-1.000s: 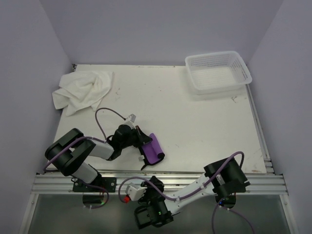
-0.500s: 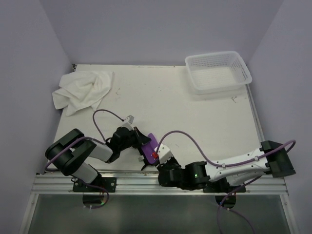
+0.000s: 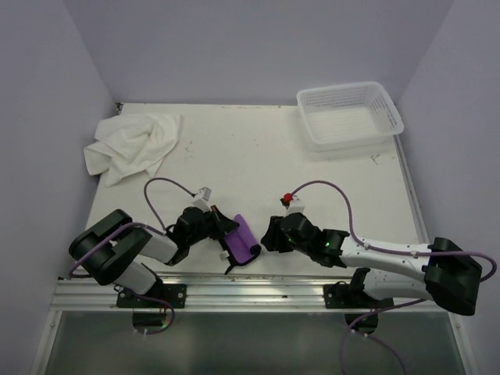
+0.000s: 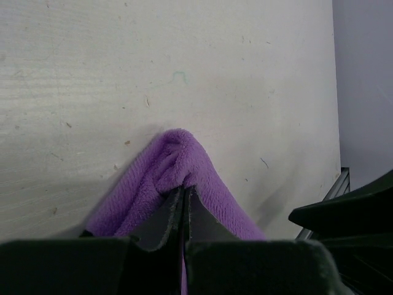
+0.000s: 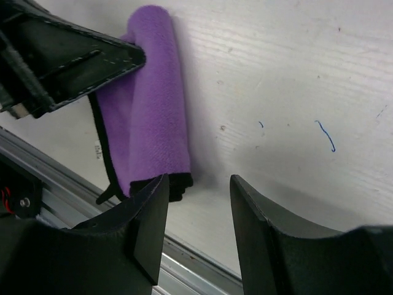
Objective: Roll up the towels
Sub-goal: Roll the towel
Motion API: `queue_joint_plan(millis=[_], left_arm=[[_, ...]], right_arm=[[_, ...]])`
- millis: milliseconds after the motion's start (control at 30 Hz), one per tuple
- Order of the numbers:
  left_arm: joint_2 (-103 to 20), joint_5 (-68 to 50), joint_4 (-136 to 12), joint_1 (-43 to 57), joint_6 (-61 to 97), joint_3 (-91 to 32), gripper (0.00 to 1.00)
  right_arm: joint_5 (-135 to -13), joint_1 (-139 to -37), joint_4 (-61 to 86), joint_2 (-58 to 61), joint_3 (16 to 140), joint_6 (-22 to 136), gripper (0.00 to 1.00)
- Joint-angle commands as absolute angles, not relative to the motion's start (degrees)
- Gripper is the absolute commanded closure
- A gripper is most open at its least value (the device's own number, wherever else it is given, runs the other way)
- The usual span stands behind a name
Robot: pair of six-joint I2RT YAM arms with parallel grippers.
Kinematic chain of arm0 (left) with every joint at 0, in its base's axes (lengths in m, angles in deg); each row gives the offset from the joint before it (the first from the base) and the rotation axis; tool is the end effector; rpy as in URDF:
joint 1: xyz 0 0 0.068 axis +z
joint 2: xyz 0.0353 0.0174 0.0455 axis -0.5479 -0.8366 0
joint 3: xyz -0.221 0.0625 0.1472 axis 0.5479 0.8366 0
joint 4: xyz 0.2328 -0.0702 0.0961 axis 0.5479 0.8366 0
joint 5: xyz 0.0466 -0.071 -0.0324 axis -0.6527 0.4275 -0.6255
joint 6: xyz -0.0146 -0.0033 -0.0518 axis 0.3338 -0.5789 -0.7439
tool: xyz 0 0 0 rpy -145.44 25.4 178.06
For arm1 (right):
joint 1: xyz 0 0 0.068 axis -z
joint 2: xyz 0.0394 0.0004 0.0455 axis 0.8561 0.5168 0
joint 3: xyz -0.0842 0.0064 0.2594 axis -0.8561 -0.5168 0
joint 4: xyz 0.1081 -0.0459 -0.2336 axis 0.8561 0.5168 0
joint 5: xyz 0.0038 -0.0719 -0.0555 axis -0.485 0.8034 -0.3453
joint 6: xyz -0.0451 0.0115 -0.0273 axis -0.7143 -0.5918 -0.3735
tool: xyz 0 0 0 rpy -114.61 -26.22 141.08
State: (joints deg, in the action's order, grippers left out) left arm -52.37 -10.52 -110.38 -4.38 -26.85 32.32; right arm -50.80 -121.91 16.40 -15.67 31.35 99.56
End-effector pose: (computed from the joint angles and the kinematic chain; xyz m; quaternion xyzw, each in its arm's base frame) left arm 0.1706 -0.1368 0.1064 -0.1051 0.8386 -0.4241 0.3252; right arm 0.1094 0.1939 0.1919 -0.0489 0.8953 0.2841 0.3396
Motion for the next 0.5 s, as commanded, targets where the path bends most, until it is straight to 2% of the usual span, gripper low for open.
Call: queue_joint_plan(millis=[0,267,467], left_arm=[[-51.5,-12.9,-112.6,-4.0,-23.8,33.6,1.00],[-52.1,-12.4,-113.5,-4.0,-23.2,34.1,1.00],[-51.9,-12.4,-114.0,-4.1,-23.0,34.8,1.00]], right_arm=[[-62.5,-118.7,6.9,-12.7,29.2,106.5,0.52],[-68.1,-115.0,-2.0,-7.8,26.6,111.4,0.44],[-67.6,-114.7,-4.0,-6.8,25.2,113.9,0.43]])
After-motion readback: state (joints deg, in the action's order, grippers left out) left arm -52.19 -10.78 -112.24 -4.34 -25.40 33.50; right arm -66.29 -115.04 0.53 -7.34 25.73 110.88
